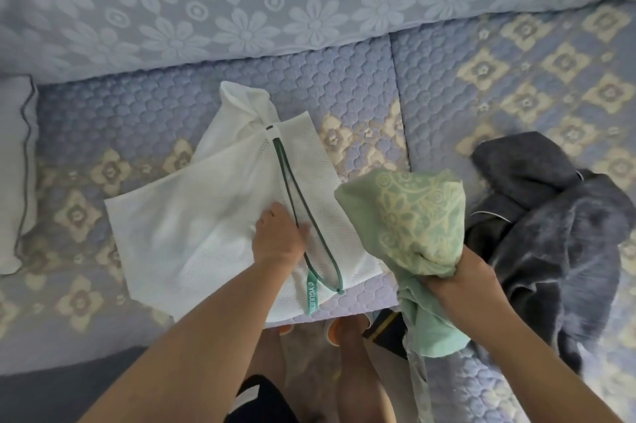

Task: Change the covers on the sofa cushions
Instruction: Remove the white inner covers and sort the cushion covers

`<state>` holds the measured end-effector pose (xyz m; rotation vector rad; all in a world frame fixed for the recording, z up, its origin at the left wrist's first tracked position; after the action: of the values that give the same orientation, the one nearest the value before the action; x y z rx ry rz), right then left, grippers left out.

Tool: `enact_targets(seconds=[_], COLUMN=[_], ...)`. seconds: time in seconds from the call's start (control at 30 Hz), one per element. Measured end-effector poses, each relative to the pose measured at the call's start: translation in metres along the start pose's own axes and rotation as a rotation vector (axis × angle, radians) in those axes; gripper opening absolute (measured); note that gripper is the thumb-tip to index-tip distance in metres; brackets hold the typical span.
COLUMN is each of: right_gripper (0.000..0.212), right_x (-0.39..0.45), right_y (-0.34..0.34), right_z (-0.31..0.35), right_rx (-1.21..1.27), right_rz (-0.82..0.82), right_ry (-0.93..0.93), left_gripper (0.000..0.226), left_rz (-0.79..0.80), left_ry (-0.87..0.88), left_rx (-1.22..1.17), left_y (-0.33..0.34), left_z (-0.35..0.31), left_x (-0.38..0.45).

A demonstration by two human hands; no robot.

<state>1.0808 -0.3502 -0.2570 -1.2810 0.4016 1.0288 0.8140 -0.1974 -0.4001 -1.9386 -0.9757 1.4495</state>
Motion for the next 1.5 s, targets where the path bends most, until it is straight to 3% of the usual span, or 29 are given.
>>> enact_targets(seconds=[0.17,0.3,0.37,0.43,0.6,0.73,0.83,0.93,1.03,1.1,1.2,1.27,1.33,1.4,1.43,1.5], right_gripper=[0.025,0.028,0.025,0.024,0.037,0.059,0.065,0.067,0.028,0.016,0.015,0.029,0.029,0.020,0.021,0.027], right_x=[0.009,0.006,0.004,0.001,-0.011,-0.013,-0.014,-0.002,0.006,0.002,-0.002,0.015,0.040,0.042,0.041,0.032], right_y=[0.007,0.005,0.004,0.013,0.117,0.159,0.180,0.198,0.220,0.233,0.248,0.233,0.187,0.147,0.142,0.162], right_z=[0.014,0.021,0.027,0.047,0.103,0.130,0.156,0.184,0.196,0.195,0.187,0.178,0.136,0.073,0.042,-0.009], right_rx=[-0.017,-0.023,-0.025,-0.125,-0.890,-1.106,-1.236,-1.123,-0.769,-0.635,-0.476,-0.003,0.382,0.391,0.360,0.324], right_rz=[0.019,0.000,-0.032,-0.036,0.173,0.235,0.214,0.326,0.559,0.672,0.768,0.664,0.271,-0.068,-0.111,0.004], right_ry=[-0.016,-0.030,-0.078,-0.225,-0.745,-0.979,-1.122,-0.875,-0.547,-0.469,-0.445,-0.281,-0.035,0.132,0.197,0.325], left_gripper=[0.022,0.024,0.026,0.029,0.017,0.031,0.018,0.024,0.025,0.018,0.029,0.030,0.024,0.015,0.017,0.029], left_rz=[-0.005,-0.089,-0.127,-0.152,-0.323,-0.293,-0.205,-0.200,-0.231,-0.209,-0.145,-0.130,-0.143,-0.140,-0.135,-0.165], left_ry=[-0.087,-0.222,-0.246,-0.225,-0.054,0.173,0.275,0.131,0.125,0.144,0.153,0.121,0.098,0.161,0.204,0.302], left_rx=[-0.091,-0.533,-0.645,-0.692,-0.722,-0.920,-0.903,-0.843,-0.827,-0.787,-0.746,-0.660,-0.520,-0.359,-0.263,-0.056], left_y=[-0.004,-0.018,-0.025,-0.031,-0.060,-0.088,-0.082,-0.082,-0.100,-0.108,-0.107,-0.104,-0.103,-0.106,-0.109,-0.120], left_z=[0.018,0.036,0.039,0.037,0.044,0.026,0.020,0.037,0.039,0.039,0.039,0.045,0.055,0.055,0.052,0.040], left_x=[0.009,-0.020,-0.048,-0.074,-0.096,-0.098,-0.095,-0.093,-0.096,-0.096,-0.096,-0.093,-0.087,-0.079,-0.075,-0.062])
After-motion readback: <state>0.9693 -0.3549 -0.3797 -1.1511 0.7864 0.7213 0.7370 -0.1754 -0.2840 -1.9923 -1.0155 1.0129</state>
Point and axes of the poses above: each hand's wrist, its own x-axis towards the middle knuckle, its own y-axis out of the palm, z = x × y, the point moved 10 cm from there along x, towards the middle knuckle, and after that the axes turned 8 degrees about y, right-handed, at the moved point
